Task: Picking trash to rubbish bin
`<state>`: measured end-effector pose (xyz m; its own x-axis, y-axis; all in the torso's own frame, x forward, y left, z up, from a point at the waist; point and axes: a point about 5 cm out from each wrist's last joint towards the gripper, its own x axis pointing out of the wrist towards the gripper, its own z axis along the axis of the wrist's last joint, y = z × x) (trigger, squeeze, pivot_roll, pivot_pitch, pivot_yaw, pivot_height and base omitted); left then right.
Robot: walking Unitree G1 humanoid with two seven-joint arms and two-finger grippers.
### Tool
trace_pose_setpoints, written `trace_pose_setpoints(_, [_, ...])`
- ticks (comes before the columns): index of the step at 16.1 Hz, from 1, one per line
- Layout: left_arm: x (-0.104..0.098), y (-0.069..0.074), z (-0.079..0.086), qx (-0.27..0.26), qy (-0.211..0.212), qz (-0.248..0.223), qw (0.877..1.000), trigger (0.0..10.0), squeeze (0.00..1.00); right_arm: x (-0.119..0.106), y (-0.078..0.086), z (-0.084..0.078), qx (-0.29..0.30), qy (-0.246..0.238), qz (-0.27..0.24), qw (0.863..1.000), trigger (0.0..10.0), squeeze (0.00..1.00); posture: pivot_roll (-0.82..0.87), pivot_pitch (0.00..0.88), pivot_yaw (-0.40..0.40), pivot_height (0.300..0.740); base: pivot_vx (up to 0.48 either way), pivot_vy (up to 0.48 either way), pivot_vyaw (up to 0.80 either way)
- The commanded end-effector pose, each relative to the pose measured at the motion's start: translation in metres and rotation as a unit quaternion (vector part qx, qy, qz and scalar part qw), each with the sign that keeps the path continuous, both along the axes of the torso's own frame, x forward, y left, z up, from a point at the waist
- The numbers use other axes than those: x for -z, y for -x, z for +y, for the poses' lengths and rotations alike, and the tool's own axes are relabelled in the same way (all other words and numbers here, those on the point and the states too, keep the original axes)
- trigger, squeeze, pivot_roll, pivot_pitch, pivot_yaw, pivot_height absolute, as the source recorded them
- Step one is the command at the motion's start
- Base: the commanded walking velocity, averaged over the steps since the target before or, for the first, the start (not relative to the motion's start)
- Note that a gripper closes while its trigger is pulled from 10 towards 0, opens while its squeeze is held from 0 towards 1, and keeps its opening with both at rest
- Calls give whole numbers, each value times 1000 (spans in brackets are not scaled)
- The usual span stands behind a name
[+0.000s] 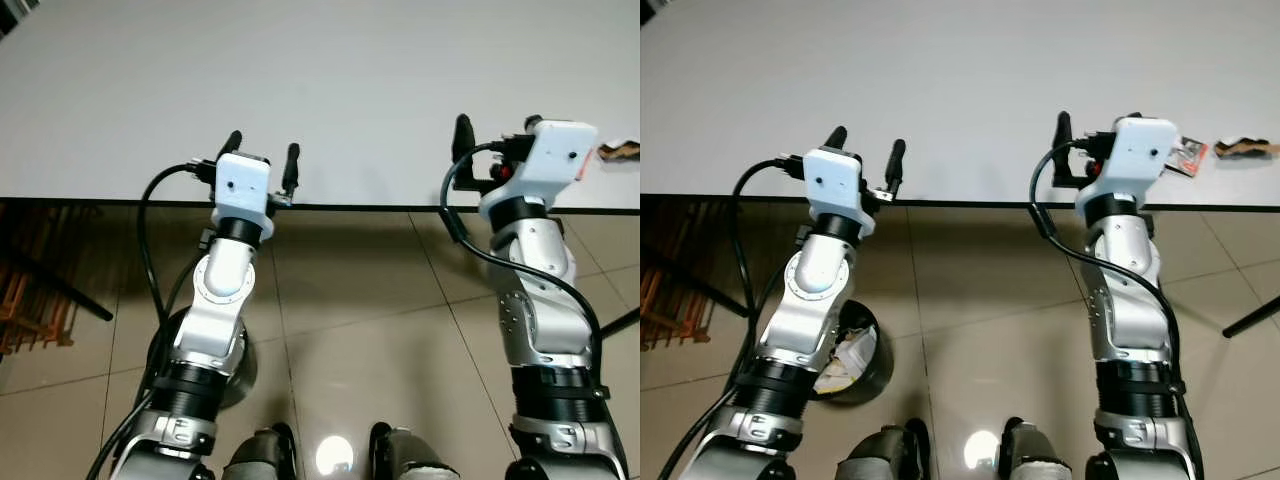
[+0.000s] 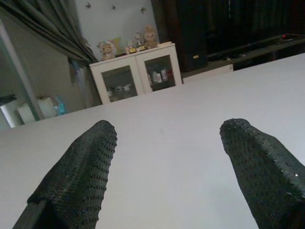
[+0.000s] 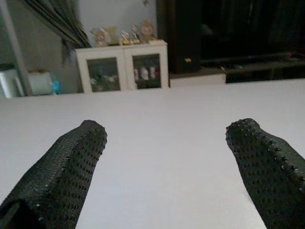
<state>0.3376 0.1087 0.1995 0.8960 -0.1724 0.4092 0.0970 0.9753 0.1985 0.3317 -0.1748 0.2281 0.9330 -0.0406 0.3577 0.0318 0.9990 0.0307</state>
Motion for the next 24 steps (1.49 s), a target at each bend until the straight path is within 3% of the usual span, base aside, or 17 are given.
trace_pose_setpoints(1, [3,1,6,-11,-2,3,1000,10000,0,0,2,4,-9,2,0,1000,10000,0,1,206,68,740,0,-277,0])
trace_pose_setpoints(24, [5,2,7,-16,-6,7,1000,10000,0,1,3,5,-16,4,9,1000,10000,0,5,240,57,740,0,-306,0])
